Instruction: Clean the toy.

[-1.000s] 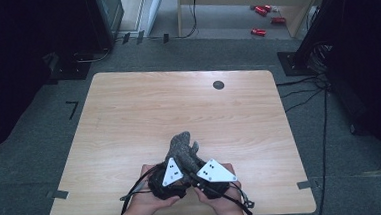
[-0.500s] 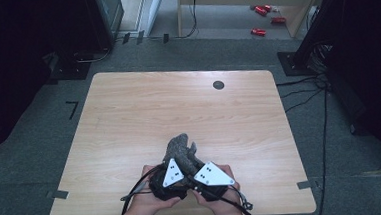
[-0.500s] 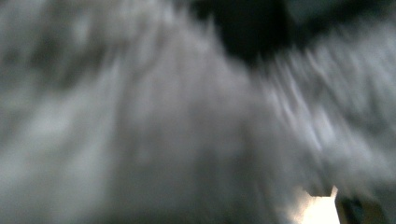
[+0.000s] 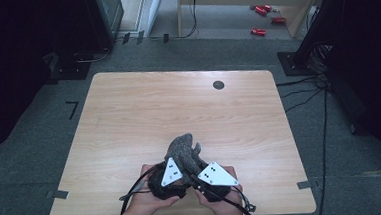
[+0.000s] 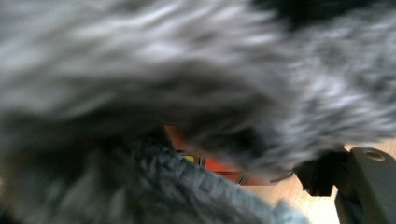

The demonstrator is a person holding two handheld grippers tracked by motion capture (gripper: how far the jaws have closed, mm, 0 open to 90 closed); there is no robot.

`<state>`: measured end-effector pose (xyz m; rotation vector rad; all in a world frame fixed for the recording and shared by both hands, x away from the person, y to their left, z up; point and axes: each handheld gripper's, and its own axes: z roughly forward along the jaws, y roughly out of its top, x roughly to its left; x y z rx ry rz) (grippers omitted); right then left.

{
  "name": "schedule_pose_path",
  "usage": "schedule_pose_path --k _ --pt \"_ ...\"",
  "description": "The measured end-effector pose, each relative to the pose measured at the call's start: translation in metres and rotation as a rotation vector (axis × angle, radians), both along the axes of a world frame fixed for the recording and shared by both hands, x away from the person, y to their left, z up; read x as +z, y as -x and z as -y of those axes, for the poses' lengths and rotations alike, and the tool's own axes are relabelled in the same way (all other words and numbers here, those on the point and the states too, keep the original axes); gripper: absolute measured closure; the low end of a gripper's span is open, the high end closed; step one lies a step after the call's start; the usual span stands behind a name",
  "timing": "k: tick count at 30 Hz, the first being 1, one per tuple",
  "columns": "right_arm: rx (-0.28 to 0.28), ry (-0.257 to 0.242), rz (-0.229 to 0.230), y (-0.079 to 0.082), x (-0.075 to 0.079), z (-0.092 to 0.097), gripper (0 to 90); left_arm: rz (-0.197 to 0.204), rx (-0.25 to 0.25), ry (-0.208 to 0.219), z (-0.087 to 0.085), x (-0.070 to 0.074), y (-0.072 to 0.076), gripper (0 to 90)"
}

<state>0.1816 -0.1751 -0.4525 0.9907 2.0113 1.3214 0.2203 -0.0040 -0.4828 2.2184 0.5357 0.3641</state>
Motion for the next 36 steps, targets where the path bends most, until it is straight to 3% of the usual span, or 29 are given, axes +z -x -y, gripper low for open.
schedule_pose_path --k 5,6,9,14,16,19,22,25,32,36 --pt "-0.039 0.000 0.004 -0.011 -0.001 0.011 69.8 0.006 0.005 0.017 -0.005 0.004 -0.002 35.3" --pt "-0.055 -0.027 -0.013 -0.014 -0.002 0.018 69.8 -0.001 0.013 0.028 -0.007 0.004 -0.004 35.3" --pt "-0.052 -0.025 -0.010 -0.011 -0.001 0.018 69.9 -0.010 0.038 0.050 -0.011 0.005 -0.009 35.3" --pt "-0.015 0.026 0.037 0.003 0.001 -0.001 69.4 -0.016 0.020 0.032 -0.005 0.002 -0.005 35.3" --pt "-0.015 0.028 0.035 0.003 0.001 -0.002 69.4 -0.002 0.016 0.013 -0.002 0.002 -0.003 35.3" --pt "-0.028 0.031 0.041 -0.005 -0.001 0.003 69.6 -0.004 0.018 0.018 -0.004 0.002 -0.004 35.3" --pt "-0.056 0.017 0.019 -0.011 -0.003 0.011 69.7 -0.015 0.027 0.035 -0.008 0.003 -0.007 35.3" --pt "-0.069 -0.031 -0.030 -0.013 -0.002 0.017 70.3 -0.020 0.019 0.044 -0.007 0.002 -0.009 35.3" --pt "-0.023 0.071 0.032 0.005 0.001 -0.010 70.2 -0.004 0.000 -0.002 0.001 0.000 -0.004 35.3" --pt "-0.066 0.027 0.011 -0.008 -0.001 0.008 70.9 -0.009 0.013 0.026 -0.005 0.003 -0.008 35.3"
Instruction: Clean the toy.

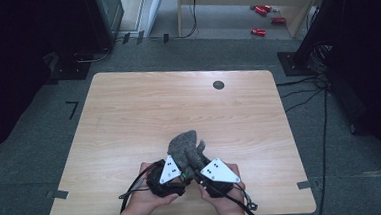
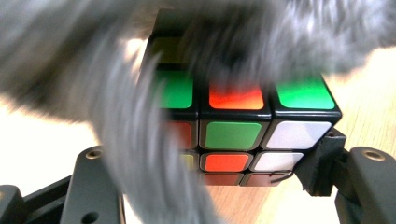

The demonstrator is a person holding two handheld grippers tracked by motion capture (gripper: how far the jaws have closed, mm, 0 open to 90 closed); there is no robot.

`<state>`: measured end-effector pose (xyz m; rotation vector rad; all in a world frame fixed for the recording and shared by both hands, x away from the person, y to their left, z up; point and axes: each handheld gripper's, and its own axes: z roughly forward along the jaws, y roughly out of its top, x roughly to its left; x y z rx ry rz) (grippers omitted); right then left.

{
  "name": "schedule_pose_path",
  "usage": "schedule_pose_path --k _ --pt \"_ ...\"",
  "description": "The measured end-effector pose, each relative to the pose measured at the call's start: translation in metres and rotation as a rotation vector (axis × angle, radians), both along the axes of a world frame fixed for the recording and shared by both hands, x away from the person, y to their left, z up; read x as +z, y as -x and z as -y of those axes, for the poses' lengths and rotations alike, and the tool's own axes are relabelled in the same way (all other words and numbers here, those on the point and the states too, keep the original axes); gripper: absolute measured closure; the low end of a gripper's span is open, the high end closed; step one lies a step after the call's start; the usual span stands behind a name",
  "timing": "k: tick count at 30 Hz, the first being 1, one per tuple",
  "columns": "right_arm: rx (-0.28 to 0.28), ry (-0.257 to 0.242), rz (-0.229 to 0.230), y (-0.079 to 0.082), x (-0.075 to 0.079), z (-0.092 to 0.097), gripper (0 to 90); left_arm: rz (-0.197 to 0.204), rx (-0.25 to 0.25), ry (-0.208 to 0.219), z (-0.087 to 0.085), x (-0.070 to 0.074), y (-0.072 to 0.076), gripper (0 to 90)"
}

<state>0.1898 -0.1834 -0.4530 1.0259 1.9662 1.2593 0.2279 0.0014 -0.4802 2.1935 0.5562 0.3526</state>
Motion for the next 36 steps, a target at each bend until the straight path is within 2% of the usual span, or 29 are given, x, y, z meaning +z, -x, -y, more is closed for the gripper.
schedule_pose_path --k 1,3,4,5,7,8,11,12,14,16,19,23,24,26,29,30,33,34,36 --pt "0.000 0.000 0.000 0.000 0.000 0.000 70.9 -0.014 0.009 0.016 -0.002 0.001 -0.002 35.3" --pt "-0.008 -0.036 -0.017 -0.002 0.000 0.007 70.9 -0.025 0.023 0.029 -0.004 0.001 -0.005 35.3" --pt "0.019 -0.029 0.000 0.003 0.001 0.003 70.9 -0.028 0.021 0.026 -0.003 0.000 -0.005 35.3" --pt "0.019 -0.029 0.000 0.003 0.001 0.003 70.9 -0.028 0.021 0.026 -0.003 0.000 -0.005 35.3" --pt "0.045 -0.004 0.016 0.009 0.001 -0.008 70.9 -0.023 0.014 0.000 0.000 -0.002 -0.003 35.3" --pt "0.069 -0.002 0.013 0.013 0.000 -0.014 71.0 -0.023 0.009 -0.007 0.002 -0.003 -0.002 35.3" --pt "0.093 0.022 0.025 0.015 -0.003 -0.023 71.4 -0.013 0.000 -0.019 0.004 -0.004 0.002 35.3" --pt "0.096 -0.009 0.013 0.011 -0.001 -0.017 71.9 -0.015 0.001 -0.010 0.003 -0.002 0.001 35.3" --pt "0.089 -0.015 0.017 0.008 0.000 -0.013 72.0 -0.019 0.005 0.007 0.001 0.000 0.000 35.3" --pt "0.049 -0.042 0.014 0.000 0.000 0.001 71.8 -0.020 0.019 0.027 -0.004 0.001 -0.003 35.3" --pt "0.048 -0.056 0.000 0.000 -0.001 0.004 71.9 -0.026 0.022 0.028 -0.005 0.001 -0.004 35.3" --pt "0.079 -0.031 0.010 0.011 0.000 -0.010 71.8 -0.031 0.024 0.018 -0.002 -0.001 -0.004 35.3" --pt "0.101 -0.017 0.014 0.015 -0.001 -0.018 71.7 -0.026 0.019 0.010 0.000 -0.002 -0.002 35.3" --pt "0.103 -0.003 0.024 0.015 -0.002 -0.020 71.7 -0.015 0.011 -0.003 0.002 -0.002 0.000 35.3" --pt "0.085 -0.029 0.016 0.008 0.000 -0.013 71.8 -0.009 0.011 0.012 -0.001 0.000 0.000 35.3" --pt "0.069 -0.036 0.022 0.004 0.000 -0.007 71.8 -0.008 0.014 0.021 -0.002 0.001 -0.001 35.3" --pt "0.008 -0.068 -0.001 -0.005 0.000 0.010 71.9 -0.008 0.025 0.051 -0.008 0.004 -0.004 35.3" --pt "0.010 -0.081 -0.004 -0.005 0.000 0.012 72.0 -0.011 0.025 0.056 -0.009 0.004 -0.005 35.3" --pt "0.023 -0.073 0.004 -0.001 0.002 0.008 71.9 -0.016 0.021 0.066 -0.009 0.004 -0.005 35.3"
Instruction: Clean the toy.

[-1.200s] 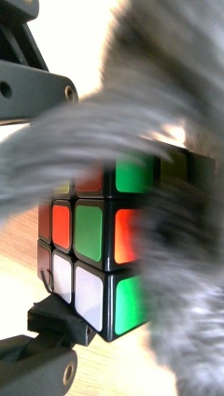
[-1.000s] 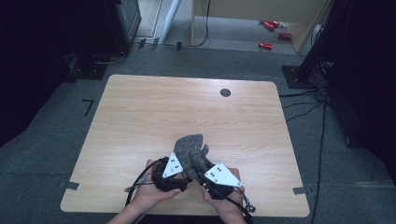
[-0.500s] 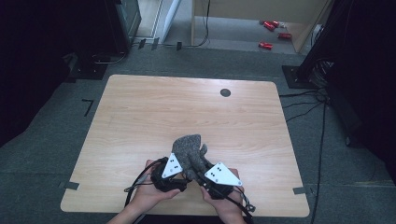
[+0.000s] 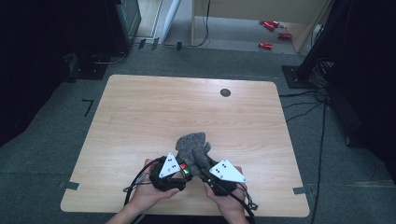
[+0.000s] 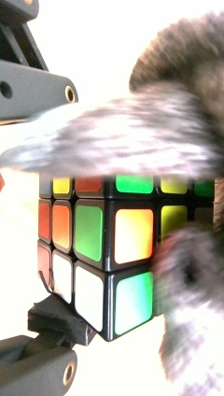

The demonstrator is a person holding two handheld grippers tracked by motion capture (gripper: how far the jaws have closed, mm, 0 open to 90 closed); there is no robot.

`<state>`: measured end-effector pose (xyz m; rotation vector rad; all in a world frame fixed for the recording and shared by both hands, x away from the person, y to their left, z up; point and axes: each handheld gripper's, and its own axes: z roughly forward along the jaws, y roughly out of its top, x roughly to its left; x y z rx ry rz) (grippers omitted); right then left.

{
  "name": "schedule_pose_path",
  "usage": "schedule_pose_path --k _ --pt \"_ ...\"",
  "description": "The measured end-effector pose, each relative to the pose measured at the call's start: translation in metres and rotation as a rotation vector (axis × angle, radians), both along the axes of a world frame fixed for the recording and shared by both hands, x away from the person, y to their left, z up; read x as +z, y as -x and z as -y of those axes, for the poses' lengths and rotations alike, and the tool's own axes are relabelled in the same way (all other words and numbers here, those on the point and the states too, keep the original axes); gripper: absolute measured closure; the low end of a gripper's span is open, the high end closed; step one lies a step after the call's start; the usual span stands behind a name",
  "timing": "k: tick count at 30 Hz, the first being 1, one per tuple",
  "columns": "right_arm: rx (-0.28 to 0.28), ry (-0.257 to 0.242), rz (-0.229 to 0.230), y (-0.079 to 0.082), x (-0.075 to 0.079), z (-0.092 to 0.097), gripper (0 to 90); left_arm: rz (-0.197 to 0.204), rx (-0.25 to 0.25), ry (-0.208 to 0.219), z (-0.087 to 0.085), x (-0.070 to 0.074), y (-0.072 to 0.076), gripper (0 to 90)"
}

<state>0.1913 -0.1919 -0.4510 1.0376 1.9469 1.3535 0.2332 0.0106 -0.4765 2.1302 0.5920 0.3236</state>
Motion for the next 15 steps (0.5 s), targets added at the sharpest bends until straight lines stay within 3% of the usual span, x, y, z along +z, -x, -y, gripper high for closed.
schedule_pose_path --k 2,3,7,10,15 --pt "0.011 0.042 0.033 0.008 0.002 -0.012 71.3 0.003 0.000 -0.012 0.002 -0.001 0.001 35.3" --pt "0.042 0.060 0.043 0.012 0.003 -0.021 71.2 0.005 0.001 -0.016 0.003 -0.001 0.002 35.3" --pt "0.054 0.092 0.060 0.015 0.002 -0.028 71.3 0.012 0.008 -0.030 0.005 -0.002 0.003 35.3" --pt "0.050 0.072 0.050 0.009 0.001 -0.021 71.6 0.015 0.005 -0.030 0.004 -0.001 0.003 35.3" --pt "-0.002 0.030 0.017 -0.002 0.000 -0.004 71.9 0.020 0.011 -0.010 -0.002 0.001 0.001 35.3"
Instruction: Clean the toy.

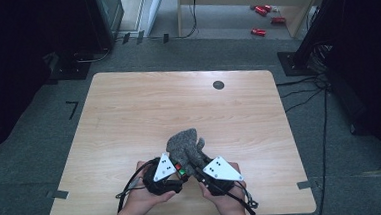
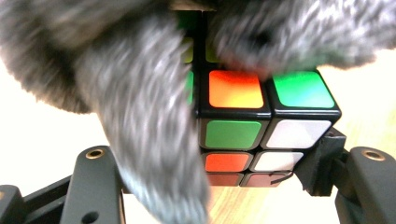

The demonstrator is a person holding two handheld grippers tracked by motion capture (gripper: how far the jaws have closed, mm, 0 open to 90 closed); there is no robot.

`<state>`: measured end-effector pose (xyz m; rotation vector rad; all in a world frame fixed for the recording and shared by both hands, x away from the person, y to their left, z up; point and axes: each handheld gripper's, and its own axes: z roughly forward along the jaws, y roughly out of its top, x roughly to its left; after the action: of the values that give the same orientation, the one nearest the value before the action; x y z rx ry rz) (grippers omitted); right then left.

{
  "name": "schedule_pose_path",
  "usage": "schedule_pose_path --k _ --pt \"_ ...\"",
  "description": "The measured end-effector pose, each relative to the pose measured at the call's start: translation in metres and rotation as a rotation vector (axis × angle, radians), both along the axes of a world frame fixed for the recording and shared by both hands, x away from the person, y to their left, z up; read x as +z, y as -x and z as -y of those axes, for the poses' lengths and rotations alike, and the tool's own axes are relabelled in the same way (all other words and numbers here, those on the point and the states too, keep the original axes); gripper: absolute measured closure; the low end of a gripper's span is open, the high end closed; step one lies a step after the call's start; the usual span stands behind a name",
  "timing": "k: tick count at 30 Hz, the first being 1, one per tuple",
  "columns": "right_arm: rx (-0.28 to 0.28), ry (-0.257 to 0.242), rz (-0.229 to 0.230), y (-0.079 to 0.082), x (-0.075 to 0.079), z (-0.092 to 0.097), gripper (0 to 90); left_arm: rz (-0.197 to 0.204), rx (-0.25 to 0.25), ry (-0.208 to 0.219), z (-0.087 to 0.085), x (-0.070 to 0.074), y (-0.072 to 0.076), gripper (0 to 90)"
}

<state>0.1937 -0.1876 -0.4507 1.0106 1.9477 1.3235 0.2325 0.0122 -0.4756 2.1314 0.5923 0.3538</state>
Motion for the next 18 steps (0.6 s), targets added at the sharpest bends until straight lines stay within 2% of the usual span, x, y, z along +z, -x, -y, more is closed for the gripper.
schedule_pose_path --k 4,6,7,8,10,11,15,17,18 --pt "-0.021 -0.029 -0.013 -0.005 0.000 0.009 71.9 -0.007 0.005 0.052 -0.008 0.001 -0.004 35.3" --pt "-0.030 -0.037 -0.018 -0.007 -0.001 0.012 72.0 -0.008 -0.008 0.114 -0.013 0.004 -0.004 35.3" --pt "-0.025 -0.038 -0.028 -0.009 -0.003 0.014 72.1 0.007 -0.023 0.189 -0.020 0.008 -0.005 35.3" --pt "-0.025 -0.038 -0.028 -0.009 -0.003 0.014 72.1 0.007 -0.023 0.189 -0.020 0.008 -0.005 35.2" --pt "-0.007 -0.039 -0.042 -0.009 -0.007 0.013 72.4 0.012 -0.042 0.279 -0.028 0.013 -0.005 35.3" --pt "-0.001 -0.041 -0.044 -0.009 -0.008 0.013 72.5 0.021 -0.050 0.308 -0.032 0.015 -0.006 35.2" --pt "0.059 -0.105 -0.080 -0.012 -0.009 0.017 72.5 0.013 -0.085 0.341 -0.039 0.011 -0.008 35.2" --pt "0.070 -0.136 -0.084 -0.012 -0.005 0.018 72.5 0.002 -0.094 0.324 -0.036 0.006 -0.008 35.2" --pt "0.070 -0.136 -0.084 -0.012 -0.005 0.018 72.5 0.002 -0.094 0.324 -0.036 0.006 -0.008 35.2"
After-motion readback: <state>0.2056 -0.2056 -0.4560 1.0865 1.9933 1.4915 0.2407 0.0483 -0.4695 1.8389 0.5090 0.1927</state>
